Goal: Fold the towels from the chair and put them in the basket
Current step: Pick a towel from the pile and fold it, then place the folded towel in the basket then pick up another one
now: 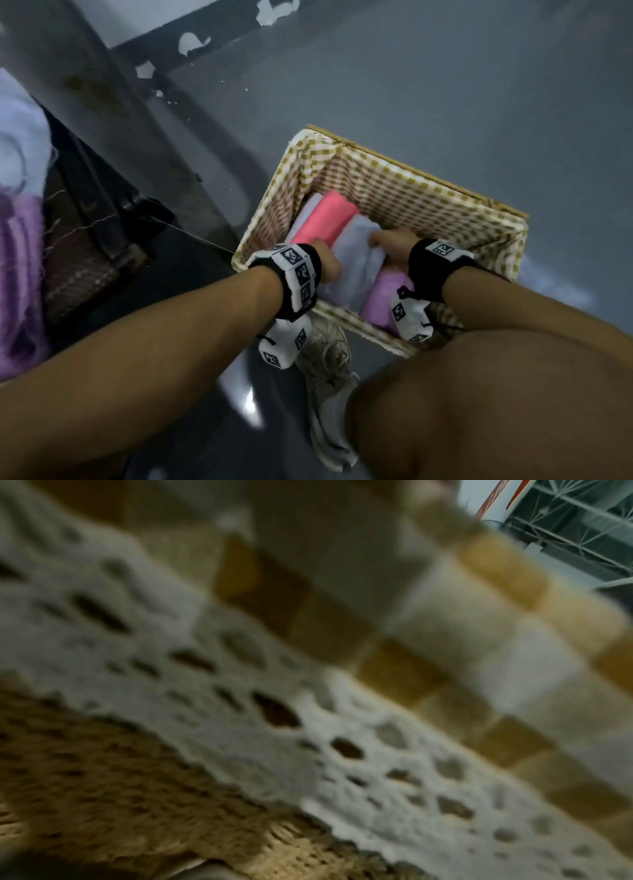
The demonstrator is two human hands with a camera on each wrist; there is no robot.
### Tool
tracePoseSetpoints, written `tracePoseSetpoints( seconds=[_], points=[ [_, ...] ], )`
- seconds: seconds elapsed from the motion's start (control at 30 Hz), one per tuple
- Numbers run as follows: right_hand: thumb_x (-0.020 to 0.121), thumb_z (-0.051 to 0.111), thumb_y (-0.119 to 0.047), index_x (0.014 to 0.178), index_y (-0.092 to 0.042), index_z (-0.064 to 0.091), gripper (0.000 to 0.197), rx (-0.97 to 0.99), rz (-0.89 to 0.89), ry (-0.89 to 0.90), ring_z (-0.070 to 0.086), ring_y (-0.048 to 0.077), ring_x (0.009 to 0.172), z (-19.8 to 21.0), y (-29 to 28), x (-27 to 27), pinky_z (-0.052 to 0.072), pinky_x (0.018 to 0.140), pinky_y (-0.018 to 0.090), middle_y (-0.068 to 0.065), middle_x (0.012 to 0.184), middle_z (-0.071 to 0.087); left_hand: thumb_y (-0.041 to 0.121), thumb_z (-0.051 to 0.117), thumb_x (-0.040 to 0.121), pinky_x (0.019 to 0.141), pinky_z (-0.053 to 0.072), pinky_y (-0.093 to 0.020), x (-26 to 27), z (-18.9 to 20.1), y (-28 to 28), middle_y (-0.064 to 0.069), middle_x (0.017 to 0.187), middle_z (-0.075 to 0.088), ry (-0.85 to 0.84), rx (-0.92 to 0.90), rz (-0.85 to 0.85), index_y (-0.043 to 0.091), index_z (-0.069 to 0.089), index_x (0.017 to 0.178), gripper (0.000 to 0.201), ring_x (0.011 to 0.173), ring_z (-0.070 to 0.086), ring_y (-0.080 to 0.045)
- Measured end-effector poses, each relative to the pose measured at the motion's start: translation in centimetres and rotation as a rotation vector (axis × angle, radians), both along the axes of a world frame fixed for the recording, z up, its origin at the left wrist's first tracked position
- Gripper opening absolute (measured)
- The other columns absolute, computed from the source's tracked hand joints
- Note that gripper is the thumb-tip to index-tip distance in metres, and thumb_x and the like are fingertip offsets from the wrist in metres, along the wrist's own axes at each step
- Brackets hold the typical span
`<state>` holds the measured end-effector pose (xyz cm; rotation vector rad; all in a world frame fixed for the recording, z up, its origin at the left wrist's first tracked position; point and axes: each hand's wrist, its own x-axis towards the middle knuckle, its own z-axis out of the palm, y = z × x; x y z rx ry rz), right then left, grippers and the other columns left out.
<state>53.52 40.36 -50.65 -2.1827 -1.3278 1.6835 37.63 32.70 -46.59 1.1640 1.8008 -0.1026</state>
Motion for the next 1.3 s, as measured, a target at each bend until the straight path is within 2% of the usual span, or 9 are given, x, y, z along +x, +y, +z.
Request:
tracePoseSetpoints(
  seconds=[0.1,0.27,0.43,0.6,0.73,0.83,0.97,1.13,1.3],
  points=[
    [0.075,0.070,-0.029,0.120,0.005,0.063,0.056,0.033,0.097,-0.025,0.067,0.035,0.102,0.5,0.4,-0.3,0.056,0.094,0.047,0.018,0.115,0.069,0.025,0.065,0.092,0.104,0.046,-0.040,-0.3,0.1,0.1,-0.017,0.136,0.056,-0.024,-0.045,0.097,0.003,0.052,0.137,0.052,0.123,0.054,-0.034],
    [0.087,0.066,-0.045,0.089,-0.010,0.069,0.035,0.254,0.522,-0.286,0.059,0.023,0.075,5.8,1.1,-1.7,0.047,0.067,0.032,0.010,0.090,0.067,0.029,0.060,0.093,0.083,0.050,-0.032,-2.1,3.3,0.3,-0.010,0.130,0.060,-0.115,0.080,0.160,0.008,0.059,0.132,0.044,0.100,0.057,-0.023],
    [0.091,0.065,-0.032,0.086,-0.013,0.072,0.021,0.339,0.772,-0.182,0.060,0.008,0.054,13.9,0.0,-6.5,0.044,0.042,0.015,0.000,0.071,0.066,0.018,0.064,0.086,0.063,0.048,-0.030,-5.5,9.7,-0.8,-0.006,0.077,0.064,-0.273,0.294,0.253,0.015,0.069,0.080,0.009,0.066,0.057,-0.020],
    [0.091,0.059,-0.022,0.091,-0.016,0.072,0.014,0.430,1.005,-0.046,0.070,0.024,0.084,22.2,-3.4,-15.8,0.055,0.074,0.032,0.009,0.096,0.075,0.011,0.066,0.087,0.062,0.050,-0.025,-12.8,18.0,-4.8,-0.004,0.078,0.068,-0.289,0.463,0.278,0.018,0.068,0.078,0.011,0.071,0.066,-0.019],
    [0.096,0.053,-0.016,0.101,-0.011,0.071,0.019,0.482,1.104,0.120,0.067,0.019,0.079,27.0,-7.7,-24.0,0.050,0.066,0.022,0.008,0.092,0.074,0.014,0.067,0.085,0.057,0.050,-0.019,-20.5,23.7,-10.8,0.004,0.068,0.071,-0.197,0.607,0.332,0.017,0.071,0.084,0.005,0.060,0.065,-0.007],
    [0.096,0.051,-0.012,0.104,-0.005,0.068,0.021,0.480,1.153,0.209,0.065,0.015,0.069,28.8,-11.6,-30.1,0.049,0.059,0.021,0.000,0.076,0.070,0.020,0.069,0.085,0.065,0.052,-0.023,-25.5,26.0,-16.2,0.001,0.082,0.075,-0.124,0.644,0.414,0.017,0.071,0.093,0.009,0.072,0.072,-0.010],
    [0.094,0.055,-0.016,0.110,-0.011,0.070,0.023,0.512,1.243,0.223,0.070,0.022,0.093,29.3,-16.3,-36.8,0.056,0.081,0.036,0.004,0.104,0.073,0.021,0.067,0.088,0.077,0.055,-0.030,-30.5,25.9,-22.8,-0.004,0.096,0.076,-0.002,0.664,0.515,0.014,0.070,0.104,0.018,0.089,0.073,-0.020],
    [0.093,0.061,-0.018,0.113,-0.013,0.071,0.022,0.661,1.373,0.064,0.061,0.015,0.083,28.3,-19.8,-41.6,0.048,0.069,0.017,-0.002,0.093,0.069,0.030,0.062,0.092,0.094,0.050,-0.033,-33.6,22.8,-28.9,-0.003,0.122,0.068,0.282,0.521,0.444,0.021,0.064,0.121,0.030,0.110,0.062,-0.023],
    [0.085,0.073,-0.035,0.128,-0.016,0.062,0.048,0.750,1.533,-0.191,0.060,0.026,0.113,25.1,-20.3,-41.8,0.047,0.100,0.034,0.009,0.128,0.063,0.049,0.073,0.082,0.094,0.045,-0.030,-34.6,19.2,-30.5,-0.004,0.132,0.059,0.340,0.315,0.310,0.022,0.050,0.139,0.067,0.117,0.056,-0.025]
  ],
)
